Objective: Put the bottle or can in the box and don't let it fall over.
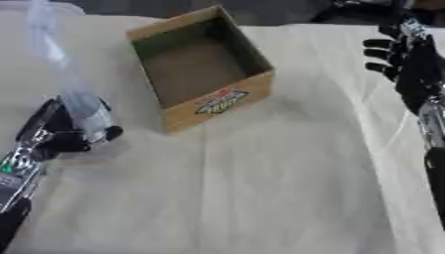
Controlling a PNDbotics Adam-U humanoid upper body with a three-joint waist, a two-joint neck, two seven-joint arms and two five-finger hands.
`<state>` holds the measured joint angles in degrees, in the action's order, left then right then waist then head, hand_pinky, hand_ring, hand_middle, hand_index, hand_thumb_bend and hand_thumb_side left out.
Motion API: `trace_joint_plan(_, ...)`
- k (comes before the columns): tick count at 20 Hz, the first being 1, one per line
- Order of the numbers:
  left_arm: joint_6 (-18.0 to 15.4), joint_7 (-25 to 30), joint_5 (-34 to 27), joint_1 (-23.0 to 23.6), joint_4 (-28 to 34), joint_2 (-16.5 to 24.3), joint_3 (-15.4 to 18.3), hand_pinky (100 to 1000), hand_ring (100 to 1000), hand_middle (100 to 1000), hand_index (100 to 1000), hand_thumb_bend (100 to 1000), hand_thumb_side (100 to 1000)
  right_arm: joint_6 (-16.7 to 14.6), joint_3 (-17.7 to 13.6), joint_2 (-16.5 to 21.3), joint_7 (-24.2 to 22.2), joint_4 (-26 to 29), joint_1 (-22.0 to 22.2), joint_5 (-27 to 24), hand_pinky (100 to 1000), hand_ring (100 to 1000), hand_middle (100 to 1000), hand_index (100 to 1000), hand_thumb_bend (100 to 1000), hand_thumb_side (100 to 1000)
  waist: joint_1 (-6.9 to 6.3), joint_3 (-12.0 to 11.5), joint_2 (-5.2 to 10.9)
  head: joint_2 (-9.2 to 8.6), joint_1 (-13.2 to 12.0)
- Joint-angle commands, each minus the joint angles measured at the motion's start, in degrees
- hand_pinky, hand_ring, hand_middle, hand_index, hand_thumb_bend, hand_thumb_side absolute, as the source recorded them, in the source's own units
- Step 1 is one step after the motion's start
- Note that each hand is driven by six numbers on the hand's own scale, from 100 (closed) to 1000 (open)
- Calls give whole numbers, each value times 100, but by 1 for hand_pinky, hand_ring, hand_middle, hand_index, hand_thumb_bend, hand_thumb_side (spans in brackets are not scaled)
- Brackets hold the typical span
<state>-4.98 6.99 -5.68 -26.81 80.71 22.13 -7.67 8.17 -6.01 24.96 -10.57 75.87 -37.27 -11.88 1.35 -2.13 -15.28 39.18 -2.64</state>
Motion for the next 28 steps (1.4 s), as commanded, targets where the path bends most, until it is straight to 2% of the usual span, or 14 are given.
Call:
trace_joint_plan(1, -23, -18, 47, -109, 116, 99, 38, 744, 733, 256, 254, 676, 100, 24, -63, 111, 1, 53, -82, -55, 883, 902, 792, 960, 255, 976, -16, -9, 107, 5, -11)
trace_joint_plan(2, -19, -29, 45, -109, 130, 103, 43, 753, 740, 251, 248, 677, 100, 27, -62, 111, 1, 54, -83, -56, 883, 902, 792, 960, 255, 976, -17, -12, 109, 5, -11)
trace_joint_plan(6, 27, -55, 24, -109, 188, 117, 56, 769, 529, 241, 240, 660, 100, 37, -70, 112, 12, 57, -85, -57, 885, 895, 793, 959, 255, 973, -22, -23, 115, 13, -11)
trace_joint_plan(7, 43, -61, 13, -110, 197, 118, 59, 771, 510, 233, 232, 658, 100, 42, -72, 111, 19, 59, -85, -57, 886, 896, 793, 958, 254, 972, -22, -25, 116, 13, -10)
trace_joint_plan(15, 49, -11, -81, -103, 324, 140, 71, 754, 482, 173, 187, 653, 100, 54, -71, 113, 32, 67, -87, -65, 888, 896, 794, 958, 250, 968, -22, -31, 121, -6, 10)
trace_joint_plan(23, 7, 21, -110, -112, 941, 242, 122, 769, 474, 158, 178, 682, 100, 66, -72, 125, 20, 73, -79, -79, 888, 896, 794, 957, 250, 967, -42, -35, 137, -3, 49)
trace_joint_plan(28, 212, -87, -165, -343, 1302, 294, 175, 767, 466, 141, 167, 683, 100, 67, -70, 131, 14, 78, -76, -72, 888, 897, 794, 956, 247, 961, -60, -38, 169, 19, 85)
